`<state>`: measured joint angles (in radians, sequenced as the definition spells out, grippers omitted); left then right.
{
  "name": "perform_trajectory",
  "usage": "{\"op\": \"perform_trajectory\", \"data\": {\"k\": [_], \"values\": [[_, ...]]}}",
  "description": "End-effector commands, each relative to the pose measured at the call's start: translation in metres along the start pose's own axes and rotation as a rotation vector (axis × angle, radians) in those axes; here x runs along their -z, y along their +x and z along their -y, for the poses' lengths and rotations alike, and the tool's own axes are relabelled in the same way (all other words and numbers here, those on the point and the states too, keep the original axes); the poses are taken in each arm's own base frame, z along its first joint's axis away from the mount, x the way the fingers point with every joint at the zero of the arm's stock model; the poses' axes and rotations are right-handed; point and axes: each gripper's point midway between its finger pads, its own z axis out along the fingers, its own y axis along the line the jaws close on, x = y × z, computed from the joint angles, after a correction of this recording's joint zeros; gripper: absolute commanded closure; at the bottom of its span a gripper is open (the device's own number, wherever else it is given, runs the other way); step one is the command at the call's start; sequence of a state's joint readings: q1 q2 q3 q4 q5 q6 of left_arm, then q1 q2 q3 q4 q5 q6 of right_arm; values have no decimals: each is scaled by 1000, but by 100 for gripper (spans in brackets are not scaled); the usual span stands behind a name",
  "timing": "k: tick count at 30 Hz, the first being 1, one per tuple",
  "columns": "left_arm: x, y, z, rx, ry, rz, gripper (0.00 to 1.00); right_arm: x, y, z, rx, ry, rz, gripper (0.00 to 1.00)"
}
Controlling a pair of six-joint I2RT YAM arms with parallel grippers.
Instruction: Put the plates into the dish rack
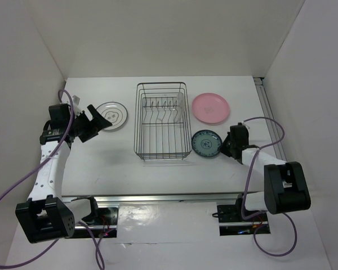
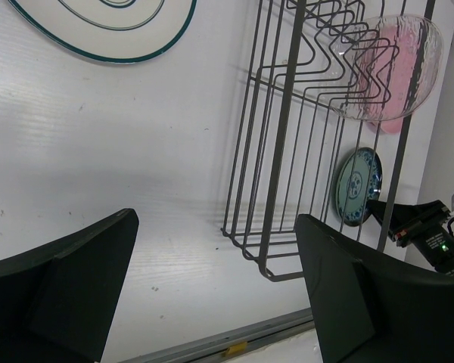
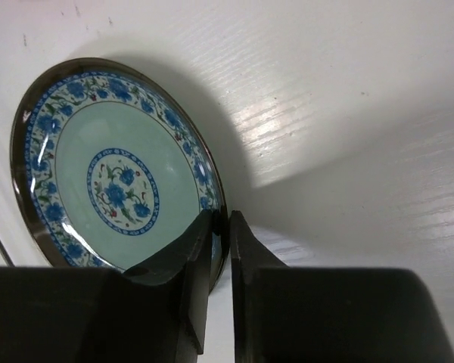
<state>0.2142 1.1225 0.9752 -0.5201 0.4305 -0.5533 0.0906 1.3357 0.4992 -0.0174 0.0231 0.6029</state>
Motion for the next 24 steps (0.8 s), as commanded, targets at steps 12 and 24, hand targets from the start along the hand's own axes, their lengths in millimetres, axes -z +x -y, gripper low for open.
{"op": "perform_trajectory", "data": {"k": [12,24], "values": [[3,-11,2,-5,5,32,1,18,-26,22,-21,137,120,100],[2,-8,-1,-1,2,25,1,109,-111,12,-91,254,447,100]]}}
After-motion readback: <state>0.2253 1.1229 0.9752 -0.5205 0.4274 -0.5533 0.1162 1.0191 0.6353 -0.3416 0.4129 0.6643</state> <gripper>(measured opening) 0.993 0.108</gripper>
